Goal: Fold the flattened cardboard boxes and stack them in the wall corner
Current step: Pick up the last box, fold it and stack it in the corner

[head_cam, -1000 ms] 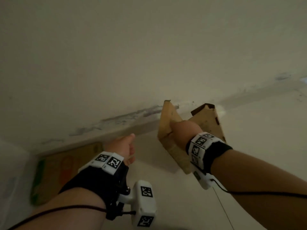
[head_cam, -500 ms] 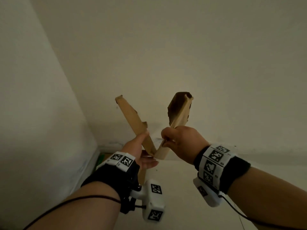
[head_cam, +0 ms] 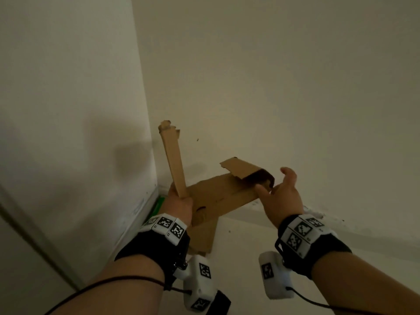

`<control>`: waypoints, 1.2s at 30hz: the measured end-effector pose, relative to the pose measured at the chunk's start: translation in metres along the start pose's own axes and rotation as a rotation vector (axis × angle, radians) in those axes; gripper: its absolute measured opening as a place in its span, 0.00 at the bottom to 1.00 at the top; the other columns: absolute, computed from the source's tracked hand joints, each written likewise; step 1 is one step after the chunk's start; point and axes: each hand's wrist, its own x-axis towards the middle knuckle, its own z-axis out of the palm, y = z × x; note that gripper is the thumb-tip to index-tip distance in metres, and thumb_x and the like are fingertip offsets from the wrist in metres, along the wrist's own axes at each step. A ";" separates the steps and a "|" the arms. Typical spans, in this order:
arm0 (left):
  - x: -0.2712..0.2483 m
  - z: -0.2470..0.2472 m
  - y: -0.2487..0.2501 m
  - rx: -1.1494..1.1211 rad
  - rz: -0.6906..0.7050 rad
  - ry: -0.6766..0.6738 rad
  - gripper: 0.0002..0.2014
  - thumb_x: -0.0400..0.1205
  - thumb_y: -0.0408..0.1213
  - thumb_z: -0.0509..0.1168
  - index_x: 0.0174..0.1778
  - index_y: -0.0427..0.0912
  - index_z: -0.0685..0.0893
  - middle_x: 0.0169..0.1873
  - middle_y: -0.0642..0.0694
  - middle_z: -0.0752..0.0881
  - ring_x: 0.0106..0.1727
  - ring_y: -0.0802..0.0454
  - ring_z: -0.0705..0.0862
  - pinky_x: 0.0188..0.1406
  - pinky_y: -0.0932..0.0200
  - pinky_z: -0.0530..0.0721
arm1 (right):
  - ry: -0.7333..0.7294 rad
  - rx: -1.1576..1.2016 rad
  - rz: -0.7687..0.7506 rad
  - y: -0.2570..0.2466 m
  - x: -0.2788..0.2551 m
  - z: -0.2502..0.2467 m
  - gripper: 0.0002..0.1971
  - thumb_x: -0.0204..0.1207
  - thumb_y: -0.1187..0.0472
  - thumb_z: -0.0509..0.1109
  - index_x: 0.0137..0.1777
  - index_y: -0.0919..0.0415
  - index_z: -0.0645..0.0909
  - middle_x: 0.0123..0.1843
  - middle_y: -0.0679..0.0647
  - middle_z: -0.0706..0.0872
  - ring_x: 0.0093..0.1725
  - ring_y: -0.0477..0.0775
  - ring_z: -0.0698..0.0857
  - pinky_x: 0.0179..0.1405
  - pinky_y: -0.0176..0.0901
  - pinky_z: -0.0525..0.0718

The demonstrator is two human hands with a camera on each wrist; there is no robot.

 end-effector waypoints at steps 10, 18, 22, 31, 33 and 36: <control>0.007 -0.005 -0.012 0.159 0.122 -0.138 0.28 0.83 0.36 0.55 0.80 0.49 0.56 0.67 0.41 0.80 0.52 0.52 0.77 0.51 0.64 0.71 | -0.072 -0.103 0.152 0.014 0.029 0.025 0.19 0.80 0.59 0.58 0.70 0.61 0.75 0.61 0.64 0.85 0.49 0.61 0.81 0.44 0.43 0.74; 0.010 0.003 -0.022 0.426 0.259 -0.217 0.41 0.79 0.38 0.58 0.70 0.81 0.39 0.66 0.42 0.75 0.51 0.46 0.81 0.54 0.52 0.85 | 0.066 0.430 0.373 0.010 0.037 0.039 0.22 0.79 0.48 0.55 0.65 0.61 0.77 0.60 0.61 0.84 0.61 0.66 0.82 0.65 0.63 0.80; 0.012 0.005 -0.019 0.480 0.241 -0.291 0.44 0.74 0.40 0.60 0.58 0.94 0.38 0.79 0.50 0.60 0.66 0.38 0.76 0.61 0.45 0.83 | 0.059 0.768 0.439 0.005 0.039 0.037 0.18 0.82 0.56 0.57 0.67 0.65 0.73 0.52 0.64 0.82 0.55 0.68 0.83 0.61 0.66 0.82; 0.002 0.016 -0.014 0.646 0.291 -0.291 0.51 0.70 0.49 0.71 0.78 0.68 0.40 0.82 0.50 0.51 0.76 0.44 0.67 0.72 0.51 0.71 | 0.023 0.817 0.465 0.001 0.039 0.031 0.09 0.81 0.63 0.57 0.50 0.60 0.79 0.48 0.61 0.86 0.44 0.59 0.88 0.34 0.48 0.89; 0.007 0.014 -0.016 0.660 0.322 -0.231 0.45 0.75 0.42 0.67 0.78 0.69 0.43 0.81 0.50 0.56 0.73 0.45 0.71 0.69 0.54 0.73 | -0.023 0.798 0.395 0.001 0.037 0.031 0.07 0.81 0.63 0.57 0.45 0.58 0.76 0.50 0.63 0.83 0.46 0.62 0.87 0.43 0.54 0.89; 0.011 0.010 -0.018 0.659 0.365 -0.162 0.39 0.77 0.39 0.64 0.77 0.70 0.49 0.81 0.51 0.60 0.75 0.45 0.69 0.75 0.51 0.69 | -0.061 0.864 0.351 0.000 0.034 0.025 0.06 0.81 0.64 0.58 0.54 0.63 0.73 0.44 0.61 0.82 0.41 0.61 0.85 0.42 0.55 0.87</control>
